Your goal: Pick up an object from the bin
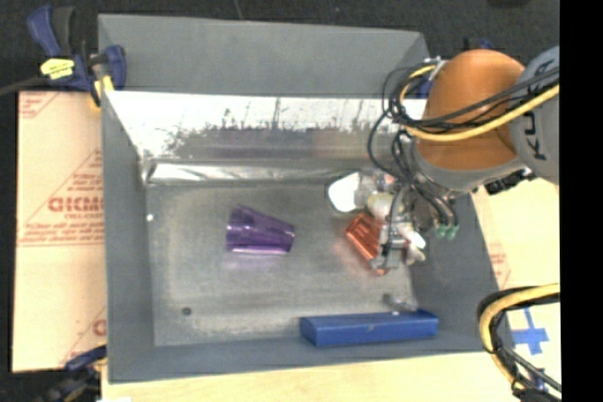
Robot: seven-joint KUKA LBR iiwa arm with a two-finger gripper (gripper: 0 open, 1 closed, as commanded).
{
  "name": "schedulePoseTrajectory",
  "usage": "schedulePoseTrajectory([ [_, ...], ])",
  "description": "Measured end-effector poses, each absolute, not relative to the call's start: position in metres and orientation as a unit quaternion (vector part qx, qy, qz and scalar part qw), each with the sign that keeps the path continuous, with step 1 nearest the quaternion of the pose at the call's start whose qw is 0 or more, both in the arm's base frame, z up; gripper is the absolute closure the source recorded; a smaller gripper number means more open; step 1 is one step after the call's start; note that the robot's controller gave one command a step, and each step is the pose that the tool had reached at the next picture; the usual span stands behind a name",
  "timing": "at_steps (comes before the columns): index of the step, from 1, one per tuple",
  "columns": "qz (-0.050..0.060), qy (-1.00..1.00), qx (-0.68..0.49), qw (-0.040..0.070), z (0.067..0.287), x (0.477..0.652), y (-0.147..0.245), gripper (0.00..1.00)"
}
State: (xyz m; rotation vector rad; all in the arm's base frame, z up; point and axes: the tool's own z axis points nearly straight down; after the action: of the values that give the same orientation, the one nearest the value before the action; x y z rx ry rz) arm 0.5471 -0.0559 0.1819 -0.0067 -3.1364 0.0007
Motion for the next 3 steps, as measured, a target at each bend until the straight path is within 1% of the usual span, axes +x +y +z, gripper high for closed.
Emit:
schedulePoseTrajectory([
  [1,0.001,-1.0,-0.001,-0.001,0.186,0.548,-0.056,0.0],
  [2,0.0,-1.0,-0.023,-0.002,0.221,0.535,0.001,0.0],
  [3,0.0,-0.997,-0.081,-0.001,0.175,0.554,0.069,0.0],
])
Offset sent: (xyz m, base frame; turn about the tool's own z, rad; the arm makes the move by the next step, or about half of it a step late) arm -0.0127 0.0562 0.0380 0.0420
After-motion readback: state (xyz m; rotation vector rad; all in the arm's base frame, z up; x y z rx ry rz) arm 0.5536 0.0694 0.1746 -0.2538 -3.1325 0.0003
